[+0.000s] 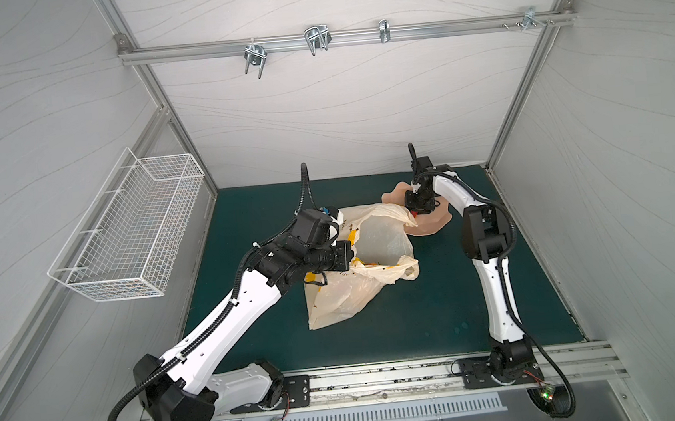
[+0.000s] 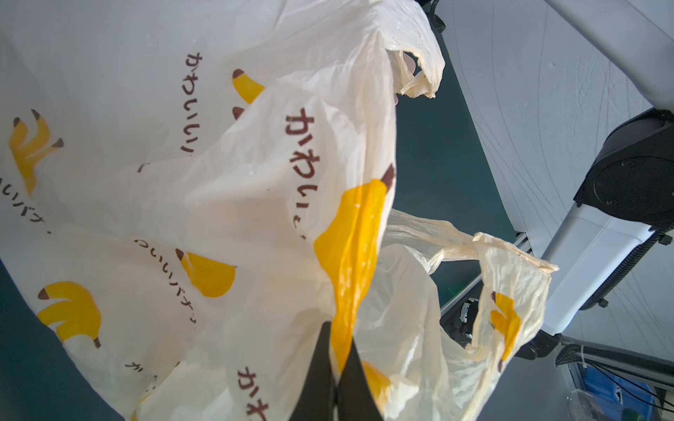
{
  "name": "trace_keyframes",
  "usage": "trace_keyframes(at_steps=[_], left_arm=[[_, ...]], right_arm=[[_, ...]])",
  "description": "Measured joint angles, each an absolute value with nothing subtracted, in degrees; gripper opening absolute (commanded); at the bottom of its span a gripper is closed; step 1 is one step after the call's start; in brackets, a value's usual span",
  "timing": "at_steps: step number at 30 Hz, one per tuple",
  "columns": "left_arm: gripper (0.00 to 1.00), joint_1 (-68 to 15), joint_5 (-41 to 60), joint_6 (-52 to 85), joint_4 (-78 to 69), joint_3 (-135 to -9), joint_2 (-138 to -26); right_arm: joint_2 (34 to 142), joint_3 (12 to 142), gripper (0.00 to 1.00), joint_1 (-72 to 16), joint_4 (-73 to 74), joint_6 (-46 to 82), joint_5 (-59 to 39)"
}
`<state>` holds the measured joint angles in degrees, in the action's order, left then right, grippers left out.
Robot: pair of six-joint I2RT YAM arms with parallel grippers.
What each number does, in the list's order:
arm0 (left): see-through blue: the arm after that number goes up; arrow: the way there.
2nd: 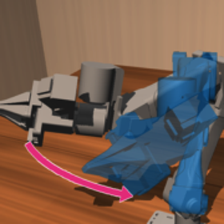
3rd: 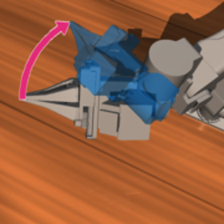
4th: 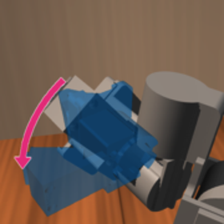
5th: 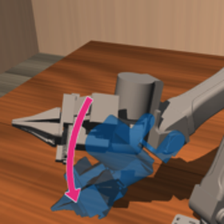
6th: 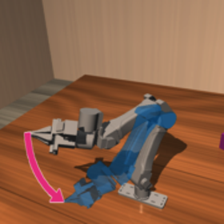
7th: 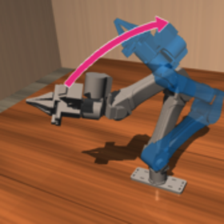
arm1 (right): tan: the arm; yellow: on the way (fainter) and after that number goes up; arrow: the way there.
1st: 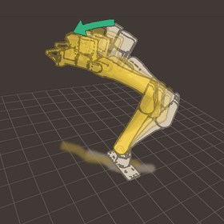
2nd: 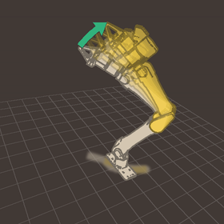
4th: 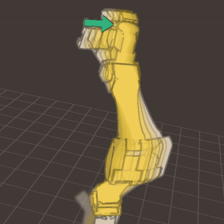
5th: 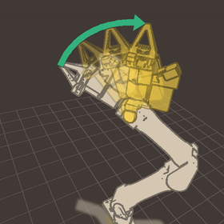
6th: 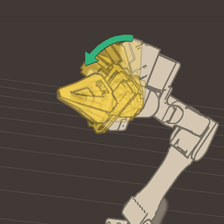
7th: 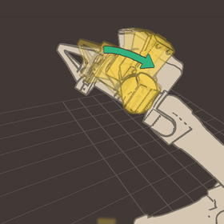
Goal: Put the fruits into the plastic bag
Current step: 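Lower the right gripper and close it on the strawberry, then lift the strawberry out of the bowl and carry it over the bag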
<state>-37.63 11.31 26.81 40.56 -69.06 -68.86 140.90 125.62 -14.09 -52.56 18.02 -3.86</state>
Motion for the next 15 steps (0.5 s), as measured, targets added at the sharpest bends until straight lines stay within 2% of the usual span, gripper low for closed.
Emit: trace_keyframes(at_steps=[4, 15], left_arm=[[0.0, -37.63, 11.33, 26.83, 40.53, -68.9, -68.66], [0.0, -37.63, 11.22, 26.83, 40.53, -68.47, -68.18]], right_arm=[[140.68, 125.08, 0.38, -14.15, -52.12, 17.93, -3.44], [132.94, 115.68, 0.33, -14.13, -49.52, 18.06, -3.03]])
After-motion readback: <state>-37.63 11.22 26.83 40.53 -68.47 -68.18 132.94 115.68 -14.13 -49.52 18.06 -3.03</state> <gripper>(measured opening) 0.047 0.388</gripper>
